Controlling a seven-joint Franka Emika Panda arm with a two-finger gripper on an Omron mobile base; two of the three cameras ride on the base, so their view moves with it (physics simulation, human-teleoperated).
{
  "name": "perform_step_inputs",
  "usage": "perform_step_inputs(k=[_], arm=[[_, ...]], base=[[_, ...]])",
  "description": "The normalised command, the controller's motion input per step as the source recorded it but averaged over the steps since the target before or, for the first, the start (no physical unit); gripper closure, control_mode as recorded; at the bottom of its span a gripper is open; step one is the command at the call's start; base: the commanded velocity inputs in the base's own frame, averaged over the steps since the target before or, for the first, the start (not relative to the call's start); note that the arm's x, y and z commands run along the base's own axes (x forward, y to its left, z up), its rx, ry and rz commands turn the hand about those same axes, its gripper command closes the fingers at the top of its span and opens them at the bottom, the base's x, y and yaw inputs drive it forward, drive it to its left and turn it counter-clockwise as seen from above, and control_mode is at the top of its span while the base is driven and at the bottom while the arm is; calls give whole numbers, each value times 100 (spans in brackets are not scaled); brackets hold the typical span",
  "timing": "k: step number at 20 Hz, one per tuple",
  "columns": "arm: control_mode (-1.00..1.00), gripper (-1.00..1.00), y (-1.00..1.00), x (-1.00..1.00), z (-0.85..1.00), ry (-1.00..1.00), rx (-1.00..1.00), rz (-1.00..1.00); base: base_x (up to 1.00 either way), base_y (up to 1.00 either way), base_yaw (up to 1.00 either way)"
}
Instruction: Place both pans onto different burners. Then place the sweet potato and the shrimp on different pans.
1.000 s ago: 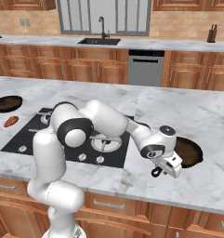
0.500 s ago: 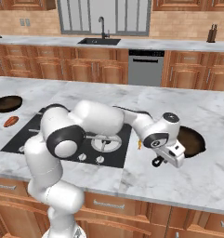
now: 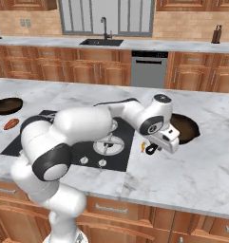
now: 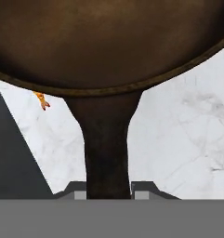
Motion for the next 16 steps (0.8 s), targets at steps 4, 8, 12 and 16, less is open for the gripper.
perform_step_inputs(k=[4, 8, 12, 16], arm=[[-100, 100, 59, 14, 46, 0, -1, 18], [-100, 100, 73, 1, 29, 1, -5, 21], [-100, 100, 74, 0, 2, 0, -8, 29], [-100, 100, 64, 0, -2, 1, -2, 38]], base=[[0, 0, 0], [0, 0, 0], [0, 0, 0], [0, 0, 0]])
